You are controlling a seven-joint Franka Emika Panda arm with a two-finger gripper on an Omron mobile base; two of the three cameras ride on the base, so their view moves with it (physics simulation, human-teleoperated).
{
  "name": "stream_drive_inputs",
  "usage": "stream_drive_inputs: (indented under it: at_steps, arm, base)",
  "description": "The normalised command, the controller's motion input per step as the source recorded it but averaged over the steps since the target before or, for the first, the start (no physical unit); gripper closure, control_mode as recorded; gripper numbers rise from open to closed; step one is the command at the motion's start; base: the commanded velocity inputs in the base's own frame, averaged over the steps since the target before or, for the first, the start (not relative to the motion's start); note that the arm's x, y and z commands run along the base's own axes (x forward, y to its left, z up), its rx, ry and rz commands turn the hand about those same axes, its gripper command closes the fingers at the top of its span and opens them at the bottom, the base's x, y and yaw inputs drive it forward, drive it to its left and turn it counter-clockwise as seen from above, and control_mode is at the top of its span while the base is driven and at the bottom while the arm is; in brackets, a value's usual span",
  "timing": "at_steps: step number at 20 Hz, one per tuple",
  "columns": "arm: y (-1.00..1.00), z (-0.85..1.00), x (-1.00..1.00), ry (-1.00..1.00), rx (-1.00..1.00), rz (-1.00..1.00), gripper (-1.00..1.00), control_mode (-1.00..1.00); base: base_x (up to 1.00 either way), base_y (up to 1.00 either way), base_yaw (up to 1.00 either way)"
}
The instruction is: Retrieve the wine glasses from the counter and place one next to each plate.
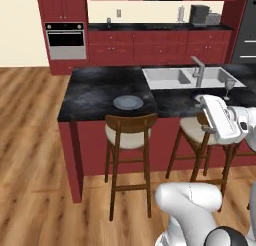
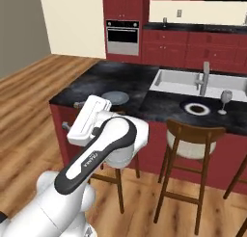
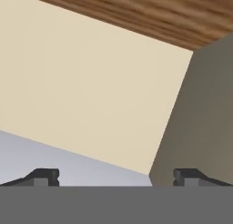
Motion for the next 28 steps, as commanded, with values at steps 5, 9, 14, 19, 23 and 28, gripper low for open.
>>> stream_drive_inputs:
  at_steps: [5,9,14,19,23,28]
  arm:
    - [0.0,0.0,0.0,0.0,0.0,0.0,-1.0,1.0]
    - [0.0,0.0,0.0,0.0,0.0,0.0,-1.0,1.0]
    - [0.0,0.0,0.0,0.0,0.0,0.0,-1.0,1.0]
    - [0.0,0.0,0.0,0.0,0.0,0.0,-1.0,1.0]
    - [0.0,0.0,0.0,0.0,0.0,0.0,-1.0,1.0]
    - [0.0,0.0,0.0,0.0,0.0,0.0,-1.0,1.0]
  base:
    - [-0.01,1.0,-0.02]
    - [0.19,1.0,-0.07]
    - [0.26,1.0,-0.07]
    - [0.36,1.0,-0.07]
    - [0.42,1.0,-0.03]
    - [0.47,1.0,-0.01]
